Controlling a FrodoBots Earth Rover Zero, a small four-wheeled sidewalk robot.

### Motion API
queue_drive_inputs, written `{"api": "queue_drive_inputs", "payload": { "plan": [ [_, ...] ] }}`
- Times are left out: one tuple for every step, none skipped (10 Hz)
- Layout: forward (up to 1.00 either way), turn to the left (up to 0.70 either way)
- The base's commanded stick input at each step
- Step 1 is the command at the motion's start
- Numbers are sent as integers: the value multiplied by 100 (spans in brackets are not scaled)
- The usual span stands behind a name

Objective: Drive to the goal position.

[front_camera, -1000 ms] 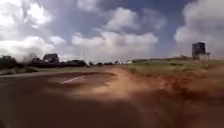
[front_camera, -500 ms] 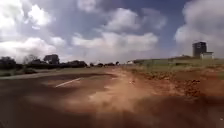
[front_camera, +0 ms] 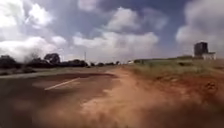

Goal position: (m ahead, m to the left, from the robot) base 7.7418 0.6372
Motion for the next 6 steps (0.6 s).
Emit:
{"api": "queue_drive_inputs", "payload": {
  "plan": [
    [100,0],
    [100,0],
    [100,0],
    [100,0],
    [100,0],
    [100,0]
  ]
}}
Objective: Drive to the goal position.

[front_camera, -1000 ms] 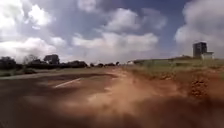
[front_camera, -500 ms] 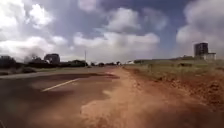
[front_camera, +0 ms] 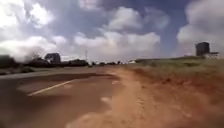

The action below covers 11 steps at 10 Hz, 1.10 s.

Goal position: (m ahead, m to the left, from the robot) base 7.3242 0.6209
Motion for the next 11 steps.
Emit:
{"api": "queue_drive_inputs", "payload": {
  "plan": [
    [100,0],
    [100,0],
    [100,0],
    [100,0],
    [100,0],
    [100,0],
    [100,0],
    [100,0],
    [100,0],
    [100,0],
    [100,0]
  ]
}}
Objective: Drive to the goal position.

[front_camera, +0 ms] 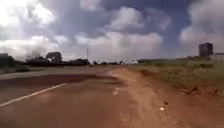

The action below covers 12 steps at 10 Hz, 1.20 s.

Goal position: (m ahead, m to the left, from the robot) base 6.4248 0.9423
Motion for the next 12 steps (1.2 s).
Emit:
{"api": "queue_drive_inputs", "payload": {
  "plan": [
    [100,0],
    [100,0],
    [100,0],
    [100,0],
    [100,0],
    [100,0],
    [100,0],
    [100,0],
    [100,0],
    [100,0],
    [100,0],
    [100,0]
  ]
}}
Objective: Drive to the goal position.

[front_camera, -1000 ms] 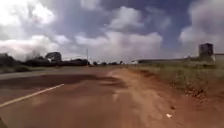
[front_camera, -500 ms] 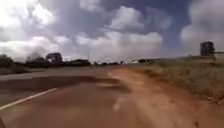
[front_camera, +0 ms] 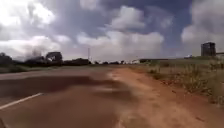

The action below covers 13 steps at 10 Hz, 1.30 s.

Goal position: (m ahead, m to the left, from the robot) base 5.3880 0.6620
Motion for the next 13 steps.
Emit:
{"api": "queue_drive_inputs", "payload": {
  "plan": [
    [100,0],
    [100,0],
    [100,0],
    [100,0],
    [100,0],
    [100,0],
    [100,0],
    [100,0],
    [100,0],
    [100,0],
    [100,0],
    [100,0],
    [100,0]
  ]
}}
